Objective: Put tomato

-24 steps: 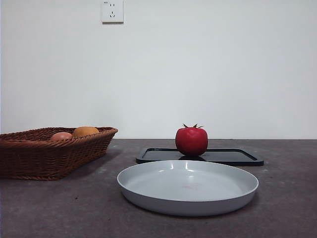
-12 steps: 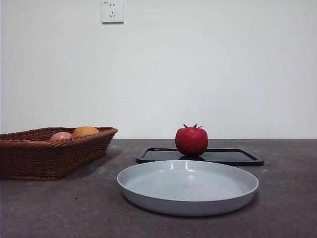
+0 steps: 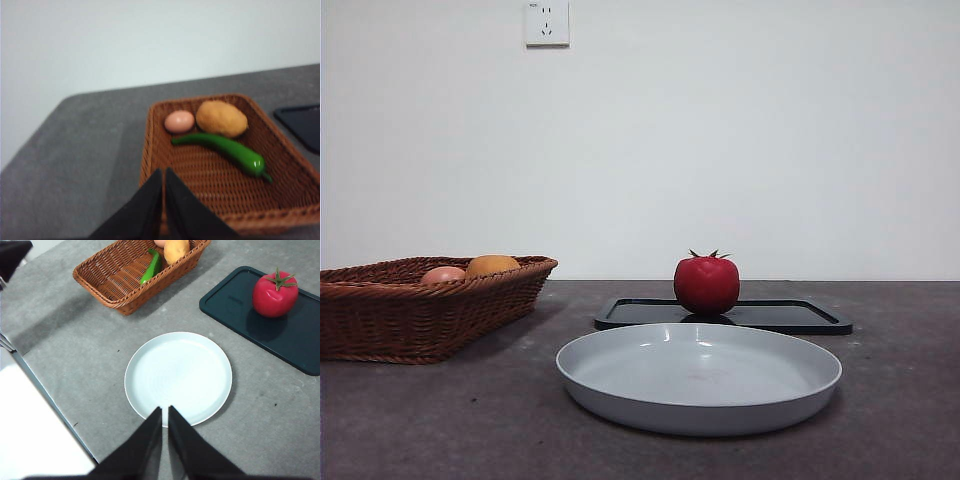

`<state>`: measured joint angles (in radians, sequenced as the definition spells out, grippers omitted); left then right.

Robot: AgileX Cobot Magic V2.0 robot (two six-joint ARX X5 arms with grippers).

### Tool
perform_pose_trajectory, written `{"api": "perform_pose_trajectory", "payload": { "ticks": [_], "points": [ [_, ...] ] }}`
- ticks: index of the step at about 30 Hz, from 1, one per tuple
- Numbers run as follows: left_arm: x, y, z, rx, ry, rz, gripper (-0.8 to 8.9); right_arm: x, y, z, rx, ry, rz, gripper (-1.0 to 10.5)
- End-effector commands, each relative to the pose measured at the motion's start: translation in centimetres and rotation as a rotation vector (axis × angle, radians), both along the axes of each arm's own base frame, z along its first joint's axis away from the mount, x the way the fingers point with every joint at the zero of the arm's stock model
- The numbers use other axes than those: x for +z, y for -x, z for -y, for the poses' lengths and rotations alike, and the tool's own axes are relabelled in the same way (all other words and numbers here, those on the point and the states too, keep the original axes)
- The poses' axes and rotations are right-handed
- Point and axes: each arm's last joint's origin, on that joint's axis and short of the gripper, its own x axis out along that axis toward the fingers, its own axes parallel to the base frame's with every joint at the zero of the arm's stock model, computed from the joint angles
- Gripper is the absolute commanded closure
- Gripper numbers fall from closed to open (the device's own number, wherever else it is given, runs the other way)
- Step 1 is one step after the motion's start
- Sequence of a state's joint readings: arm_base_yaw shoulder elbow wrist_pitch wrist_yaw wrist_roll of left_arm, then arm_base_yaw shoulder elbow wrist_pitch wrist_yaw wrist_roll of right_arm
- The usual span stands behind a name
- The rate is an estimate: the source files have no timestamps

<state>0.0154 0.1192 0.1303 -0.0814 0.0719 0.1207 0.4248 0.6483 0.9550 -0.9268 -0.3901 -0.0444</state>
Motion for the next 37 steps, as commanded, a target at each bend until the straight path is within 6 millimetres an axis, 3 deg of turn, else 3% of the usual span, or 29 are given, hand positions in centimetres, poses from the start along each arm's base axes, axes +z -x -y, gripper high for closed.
{"api": "perform_pose_trajectory", "payload": {
  "ticks": [1, 18, 37],
  "points": [
    [-0.7, 0.1, 0.0, 0.008, 0.009, -0.015, 8.06, 0.3, 0.0, -0.1, 0.002, -0.014, 0.008, 9.4],
    [-4.2, 0.3, -0.1, 0.037, 0.029, -0.113, 8.06, 0.3, 0.0, -0.1, 0.002, -0.014, 0.008, 9.4],
    [-4.2, 0.3, -0.1, 0.036, 0.033, -0.109, 8.06, 0.3, 0.0, -0.1, 0.002, -0.014, 0.008, 9.4]
  ]
}}
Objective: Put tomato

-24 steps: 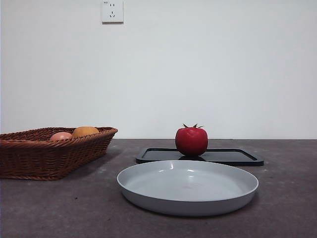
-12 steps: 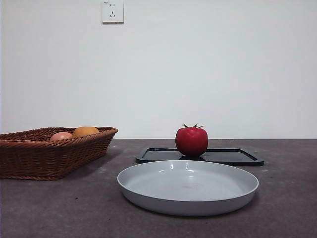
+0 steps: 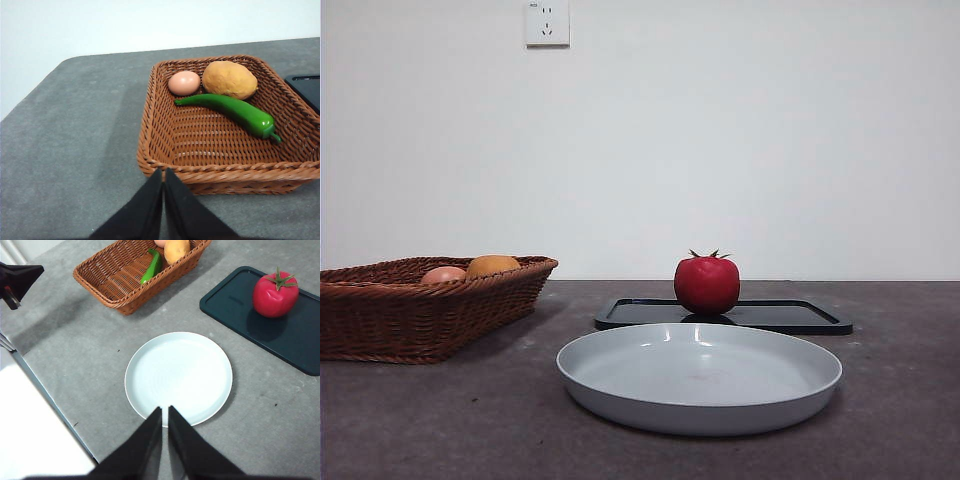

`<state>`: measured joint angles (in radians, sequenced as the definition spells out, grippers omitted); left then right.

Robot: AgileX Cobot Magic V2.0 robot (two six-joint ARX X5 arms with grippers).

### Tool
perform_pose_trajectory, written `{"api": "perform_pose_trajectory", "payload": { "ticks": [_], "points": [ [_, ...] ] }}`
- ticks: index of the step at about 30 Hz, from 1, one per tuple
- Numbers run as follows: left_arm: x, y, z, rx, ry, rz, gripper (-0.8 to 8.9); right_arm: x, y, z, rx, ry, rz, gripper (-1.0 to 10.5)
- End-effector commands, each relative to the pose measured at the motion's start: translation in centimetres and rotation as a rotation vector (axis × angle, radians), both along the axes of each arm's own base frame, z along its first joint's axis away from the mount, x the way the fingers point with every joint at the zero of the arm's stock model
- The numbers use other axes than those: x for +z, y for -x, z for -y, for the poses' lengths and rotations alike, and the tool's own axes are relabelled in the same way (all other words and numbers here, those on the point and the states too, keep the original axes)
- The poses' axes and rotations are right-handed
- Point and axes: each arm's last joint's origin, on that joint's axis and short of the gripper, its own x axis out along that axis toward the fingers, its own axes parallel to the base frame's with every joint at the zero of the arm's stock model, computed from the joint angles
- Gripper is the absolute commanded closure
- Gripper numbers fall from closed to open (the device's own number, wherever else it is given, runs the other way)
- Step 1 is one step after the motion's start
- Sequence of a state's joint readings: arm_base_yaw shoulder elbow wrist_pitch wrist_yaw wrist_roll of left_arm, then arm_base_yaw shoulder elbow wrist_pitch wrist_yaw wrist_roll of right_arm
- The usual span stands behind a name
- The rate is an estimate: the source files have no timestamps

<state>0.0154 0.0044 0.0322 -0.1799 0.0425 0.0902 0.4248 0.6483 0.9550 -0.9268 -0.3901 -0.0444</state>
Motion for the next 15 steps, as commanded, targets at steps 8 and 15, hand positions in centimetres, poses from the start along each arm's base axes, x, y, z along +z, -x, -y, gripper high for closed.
{"api": "perform_pose_trajectory", "payload": {
  "ticks": [8, 15],
  "points": [
    [-0.8, -0.1, 0.0, 0.003, 0.005, -0.026, 8.06, 0.3, 0.0, -0.1, 0.002, -0.014, 0.008, 9.4],
    [-0.8, -0.1, 0.0, 0.003, 0.006, -0.027, 8.06, 1.1, 0.6, 1.1, -0.070, -0.038, 0.142, 9.4]
  ]
}}
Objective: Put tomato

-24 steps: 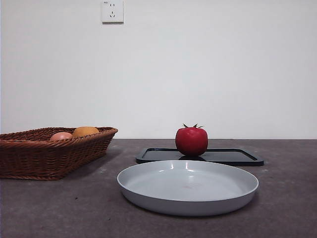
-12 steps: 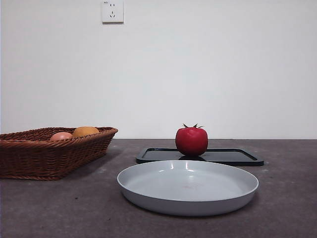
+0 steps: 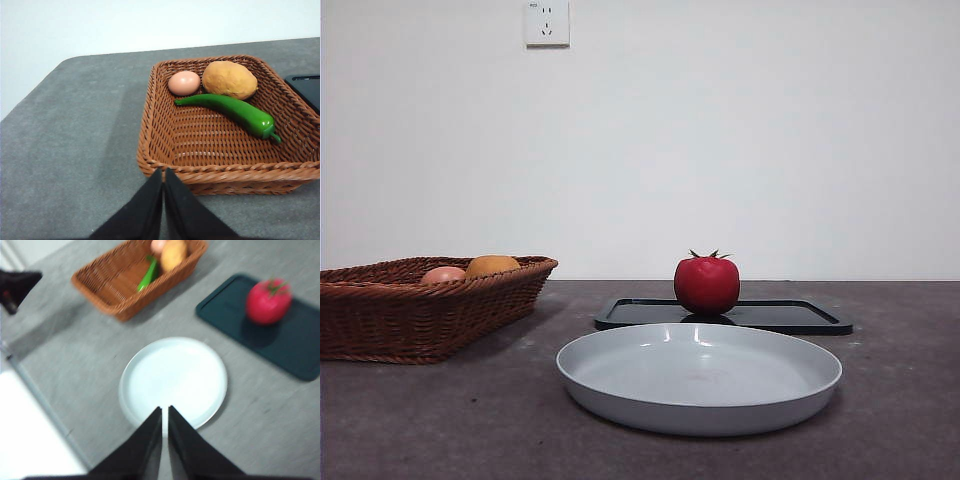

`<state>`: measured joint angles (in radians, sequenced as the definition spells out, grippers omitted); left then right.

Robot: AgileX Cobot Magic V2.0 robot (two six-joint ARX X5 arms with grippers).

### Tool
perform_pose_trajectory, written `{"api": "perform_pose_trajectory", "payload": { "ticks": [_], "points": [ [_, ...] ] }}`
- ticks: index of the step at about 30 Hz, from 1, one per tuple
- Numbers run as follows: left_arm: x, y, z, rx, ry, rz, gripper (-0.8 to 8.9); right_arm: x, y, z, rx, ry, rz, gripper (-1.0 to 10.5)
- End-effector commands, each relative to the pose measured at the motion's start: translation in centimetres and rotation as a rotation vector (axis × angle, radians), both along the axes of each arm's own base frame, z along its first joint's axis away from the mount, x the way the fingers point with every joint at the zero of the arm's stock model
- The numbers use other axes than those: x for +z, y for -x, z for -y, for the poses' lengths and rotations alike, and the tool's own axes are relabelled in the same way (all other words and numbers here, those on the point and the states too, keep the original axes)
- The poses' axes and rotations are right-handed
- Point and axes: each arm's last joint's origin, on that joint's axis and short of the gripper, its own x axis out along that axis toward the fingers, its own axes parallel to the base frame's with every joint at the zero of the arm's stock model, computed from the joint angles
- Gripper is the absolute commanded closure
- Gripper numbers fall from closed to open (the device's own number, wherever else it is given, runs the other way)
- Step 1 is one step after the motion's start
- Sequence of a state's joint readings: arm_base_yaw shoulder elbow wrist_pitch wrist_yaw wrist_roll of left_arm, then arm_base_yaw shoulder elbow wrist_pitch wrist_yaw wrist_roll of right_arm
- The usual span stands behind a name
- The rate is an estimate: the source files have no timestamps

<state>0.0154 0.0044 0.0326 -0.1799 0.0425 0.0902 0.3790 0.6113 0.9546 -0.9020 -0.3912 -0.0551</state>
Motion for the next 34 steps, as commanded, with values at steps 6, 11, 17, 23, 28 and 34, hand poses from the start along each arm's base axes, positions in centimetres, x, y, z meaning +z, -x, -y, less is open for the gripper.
{"api": "perform_pose_trajectory", "payload": {
  "ticks": [6, 11, 17, 23, 28, 34],
  "points": [
    [-0.8, -0.1, 0.0, 0.004, 0.005, -0.027, 8.06, -0.3, 0.4, 2.1, -0.222, -0.095, 0.295, 9.4],
    [-0.8, -0.1, 0.0, 0.004, 0.005, -0.027, 8.06, -4.2, 0.1, 3.0, -0.344, -0.116, 0.461, 9.4],
    [-0.8, -0.1, 0.0, 0.003, 0.005, -0.027, 8.06, -9.4, -0.4, 3.7, -0.541, -0.145, 0.569, 9.4],
    [-0.8, -0.1, 0.0, 0.003, 0.005, -0.028, 8.06, -14.0, -0.9, 4.0, -0.675, -0.179, 0.584, 9.4],
    [-0.8, -0.1, 0.0, 0.003, 0.005, -0.028, 8.06, -16.8, -1.3, 4.0, -0.690, -0.174, 0.539, 9.4],
    [-0.8, -0.1, 0.0, 0.003, 0.005, -0.028, 8.06, -18.2, -1.3, 4.1, -0.717, -0.137, 0.468, 9.4]
  ]
}}
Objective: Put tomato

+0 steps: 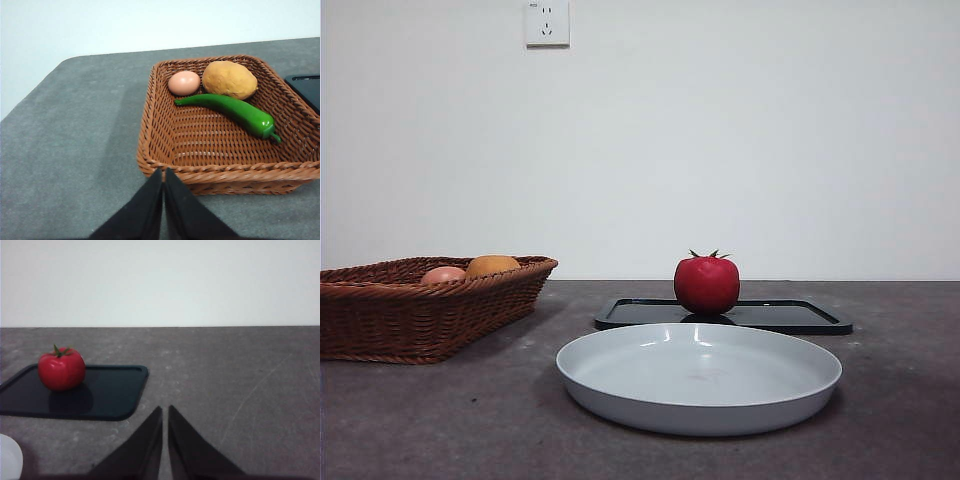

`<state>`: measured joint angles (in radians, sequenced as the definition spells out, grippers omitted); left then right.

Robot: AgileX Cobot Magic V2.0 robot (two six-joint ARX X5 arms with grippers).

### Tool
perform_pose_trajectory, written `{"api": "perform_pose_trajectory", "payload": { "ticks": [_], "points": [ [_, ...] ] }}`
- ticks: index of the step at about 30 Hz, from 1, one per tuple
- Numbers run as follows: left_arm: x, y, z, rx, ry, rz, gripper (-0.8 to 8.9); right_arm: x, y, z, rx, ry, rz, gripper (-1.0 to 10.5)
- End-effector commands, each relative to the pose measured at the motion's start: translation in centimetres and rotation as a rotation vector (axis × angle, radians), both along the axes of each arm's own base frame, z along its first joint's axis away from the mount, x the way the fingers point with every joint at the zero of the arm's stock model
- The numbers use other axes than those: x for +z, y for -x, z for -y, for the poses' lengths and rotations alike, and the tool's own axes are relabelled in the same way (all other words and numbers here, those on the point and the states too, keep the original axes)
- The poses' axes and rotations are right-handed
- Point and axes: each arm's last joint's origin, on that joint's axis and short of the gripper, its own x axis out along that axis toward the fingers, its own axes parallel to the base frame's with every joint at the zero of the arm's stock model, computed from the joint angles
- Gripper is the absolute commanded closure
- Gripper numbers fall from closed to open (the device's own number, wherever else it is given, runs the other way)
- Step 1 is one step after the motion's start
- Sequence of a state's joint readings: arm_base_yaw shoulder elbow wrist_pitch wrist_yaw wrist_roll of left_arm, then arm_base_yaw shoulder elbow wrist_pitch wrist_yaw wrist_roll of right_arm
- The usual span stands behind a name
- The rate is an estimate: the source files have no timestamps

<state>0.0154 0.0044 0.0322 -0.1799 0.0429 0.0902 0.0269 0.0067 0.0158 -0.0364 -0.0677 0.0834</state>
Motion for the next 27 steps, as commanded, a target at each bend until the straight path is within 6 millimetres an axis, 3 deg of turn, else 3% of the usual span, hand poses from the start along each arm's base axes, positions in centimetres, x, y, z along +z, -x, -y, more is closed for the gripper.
{"api": "perform_pose_trajectory", "payload": {
  "ticks": [1, 6, 27],
  "points": [
    [-0.8, -0.1, 0.0, 0.004, 0.005, -0.027, 8.06, -0.4, 0.0, 0.1, -0.021, -0.008, -0.027, 9.4],
    [-0.7, -0.1, 0.0, 0.004, 0.005, -0.026, 8.06, -1.6, 0.1, 0.1, -0.025, -0.003, -0.151, 9.4],
    [-0.8, -0.1, 0.0, 0.003, 0.005, -0.027, 8.06, -1.3, 0.1, 0.1, -0.022, -0.013, -0.123, 9.4]
  ]
}}
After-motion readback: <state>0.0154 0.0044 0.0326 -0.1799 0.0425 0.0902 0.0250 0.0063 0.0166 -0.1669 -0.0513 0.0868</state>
